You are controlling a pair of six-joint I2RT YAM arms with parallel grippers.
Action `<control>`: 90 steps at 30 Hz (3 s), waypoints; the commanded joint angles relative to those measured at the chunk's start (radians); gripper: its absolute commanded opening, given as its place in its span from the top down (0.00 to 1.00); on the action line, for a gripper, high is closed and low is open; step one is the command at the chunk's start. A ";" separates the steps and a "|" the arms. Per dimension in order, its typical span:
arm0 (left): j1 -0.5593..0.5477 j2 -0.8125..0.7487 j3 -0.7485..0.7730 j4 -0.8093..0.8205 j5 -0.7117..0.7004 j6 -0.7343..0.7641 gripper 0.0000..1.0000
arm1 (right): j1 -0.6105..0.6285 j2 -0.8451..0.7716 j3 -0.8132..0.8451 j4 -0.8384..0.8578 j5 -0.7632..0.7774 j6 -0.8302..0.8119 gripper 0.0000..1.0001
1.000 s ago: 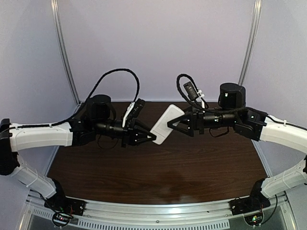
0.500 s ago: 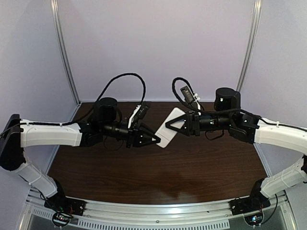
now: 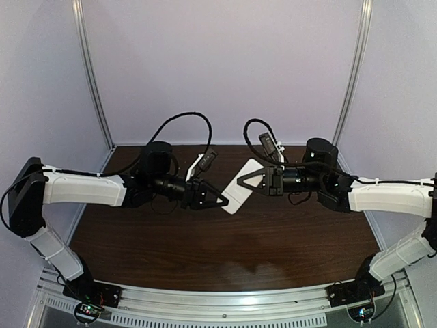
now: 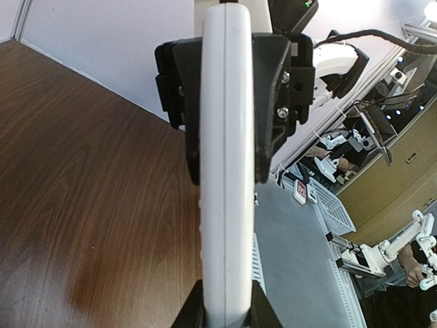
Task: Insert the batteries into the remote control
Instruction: Pass from the left arm to the right, then remove the battery cover from the remote control.
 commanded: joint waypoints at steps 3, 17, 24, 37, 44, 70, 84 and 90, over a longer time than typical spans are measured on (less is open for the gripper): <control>0.029 0.051 0.050 0.016 -0.087 0.016 0.91 | -0.026 0.019 -0.027 0.096 0.013 0.158 1.00; 0.034 0.159 0.126 -0.025 -0.130 -0.037 0.60 | -0.058 0.028 -0.053 0.076 0.034 0.168 1.00; 0.034 0.181 0.133 0.037 -0.111 -0.096 0.43 | -0.060 0.034 -0.050 0.056 0.050 0.154 1.00; 0.034 0.197 0.135 -0.132 -0.192 -0.035 0.55 | -0.102 -0.001 -0.050 0.068 0.041 0.173 1.00; 0.034 0.210 0.138 -0.134 -0.189 -0.035 0.58 | -0.116 -0.004 -0.056 0.120 0.026 0.204 1.00; 0.034 0.237 0.140 -0.032 -0.177 -0.164 0.45 | -0.117 -0.029 -0.033 -0.009 0.113 0.103 1.00; 0.002 0.240 0.069 0.284 -0.356 -0.453 0.24 | -0.117 -0.051 -0.089 -0.034 0.322 0.099 1.00; -0.021 0.269 0.126 0.207 -0.399 -0.464 0.25 | -0.116 -0.044 -0.088 -0.028 0.327 0.105 1.00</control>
